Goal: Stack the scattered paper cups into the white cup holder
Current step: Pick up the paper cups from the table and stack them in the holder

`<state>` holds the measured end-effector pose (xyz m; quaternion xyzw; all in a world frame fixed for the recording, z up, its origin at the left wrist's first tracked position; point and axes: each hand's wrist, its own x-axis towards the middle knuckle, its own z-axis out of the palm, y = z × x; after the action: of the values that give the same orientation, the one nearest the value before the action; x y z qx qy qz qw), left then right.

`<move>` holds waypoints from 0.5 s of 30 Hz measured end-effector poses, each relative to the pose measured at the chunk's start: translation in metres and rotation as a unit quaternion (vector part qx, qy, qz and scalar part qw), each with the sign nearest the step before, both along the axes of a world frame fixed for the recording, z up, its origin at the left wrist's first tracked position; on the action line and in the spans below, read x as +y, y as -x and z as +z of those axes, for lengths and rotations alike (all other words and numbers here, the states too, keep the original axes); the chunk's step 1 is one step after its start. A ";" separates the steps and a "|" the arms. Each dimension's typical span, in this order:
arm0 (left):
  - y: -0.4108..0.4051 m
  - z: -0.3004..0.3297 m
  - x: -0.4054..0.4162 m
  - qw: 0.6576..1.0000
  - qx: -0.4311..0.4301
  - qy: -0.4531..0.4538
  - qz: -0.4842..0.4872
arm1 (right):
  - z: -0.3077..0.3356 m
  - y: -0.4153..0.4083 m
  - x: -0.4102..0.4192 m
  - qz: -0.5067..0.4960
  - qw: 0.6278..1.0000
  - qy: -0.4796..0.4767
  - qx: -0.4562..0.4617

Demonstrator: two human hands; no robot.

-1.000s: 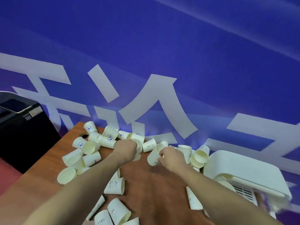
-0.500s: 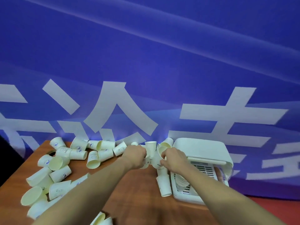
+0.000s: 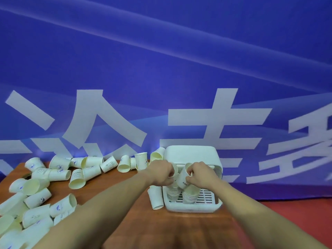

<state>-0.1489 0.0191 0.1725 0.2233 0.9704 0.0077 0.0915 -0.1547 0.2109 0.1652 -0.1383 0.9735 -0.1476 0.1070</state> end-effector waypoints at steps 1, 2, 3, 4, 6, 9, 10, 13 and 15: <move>0.000 0.001 0.010 1.000 0.007 -0.008 -0.012 | 0.001 -0.001 0.009 -0.006 1.000 0.001 -0.001; -0.001 0.002 0.018 1.000 0.013 -0.013 -0.020 | 0.001 -0.002 0.016 -0.011 1.000 0.003 -0.002; 0.000 0.001 0.027 0.999 0.018 -0.020 -0.030 | 0.001 -0.004 0.025 -0.016 1.000 0.004 0.000; 0.000 0.001 0.036 0.999 0.017 -0.021 -0.040 | 0.001 -0.005 0.032 -0.022 1.000 0.001 0.002; 0.003 -0.005 0.052 0.998 0.007 -0.017 -0.055 | 0.000 -0.008 0.047 -0.033 0.999 -0.011 0.008; 0.006 -0.013 0.070 0.998 0.003 -0.011 -0.063 | -0.004 -0.008 0.065 -0.050 0.999 -0.020 0.001; 0.006 -0.016 0.075 0.998 0.010 0.000 -0.070 | -0.005 -0.007 0.071 -0.054 0.998 -0.018 -0.003; 0.008 -0.023 0.084 0.996 0.018 0.036 -0.085 | -0.010 -0.006 0.084 -0.055 0.998 -0.016 -0.009; 0.011 -0.033 0.086 0.996 0.000 0.040 -0.084 | -0.014 -0.007 0.091 -0.060 0.998 -0.011 -0.013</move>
<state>-0.1604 0.1049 0.1398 0.3006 0.9476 -0.0389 0.1011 -0.1480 0.3020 0.1515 -0.0762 0.9801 -0.1447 0.1124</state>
